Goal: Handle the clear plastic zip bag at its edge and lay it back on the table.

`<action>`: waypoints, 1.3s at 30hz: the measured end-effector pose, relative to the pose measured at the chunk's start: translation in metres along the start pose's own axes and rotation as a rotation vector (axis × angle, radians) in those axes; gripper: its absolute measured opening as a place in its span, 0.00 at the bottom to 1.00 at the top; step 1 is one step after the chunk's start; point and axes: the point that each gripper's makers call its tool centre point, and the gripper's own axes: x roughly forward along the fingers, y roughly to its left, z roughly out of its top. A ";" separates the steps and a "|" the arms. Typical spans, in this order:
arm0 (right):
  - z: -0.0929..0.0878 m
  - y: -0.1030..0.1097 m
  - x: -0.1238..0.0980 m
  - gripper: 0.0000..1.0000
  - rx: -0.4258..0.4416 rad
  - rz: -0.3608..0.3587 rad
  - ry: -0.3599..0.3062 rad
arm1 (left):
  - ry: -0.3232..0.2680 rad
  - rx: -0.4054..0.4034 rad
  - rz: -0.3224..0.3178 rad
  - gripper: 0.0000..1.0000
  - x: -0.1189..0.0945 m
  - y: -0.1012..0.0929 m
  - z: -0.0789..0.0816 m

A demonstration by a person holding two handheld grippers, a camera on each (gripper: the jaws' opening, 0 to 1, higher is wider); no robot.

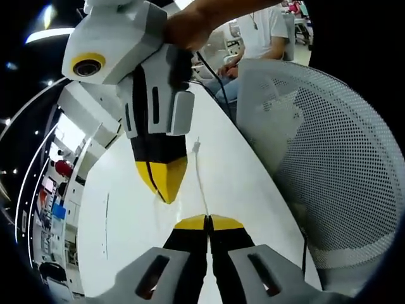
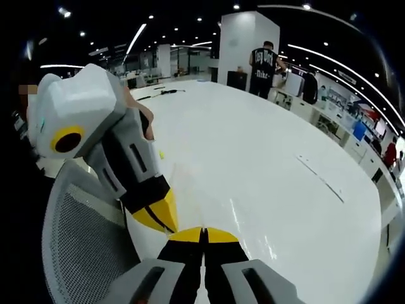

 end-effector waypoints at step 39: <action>0.022 -0.031 -0.019 0.00 -0.064 -0.086 -0.045 | -0.010 -0.064 0.019 0.00 -0.007 -0.009 -0.003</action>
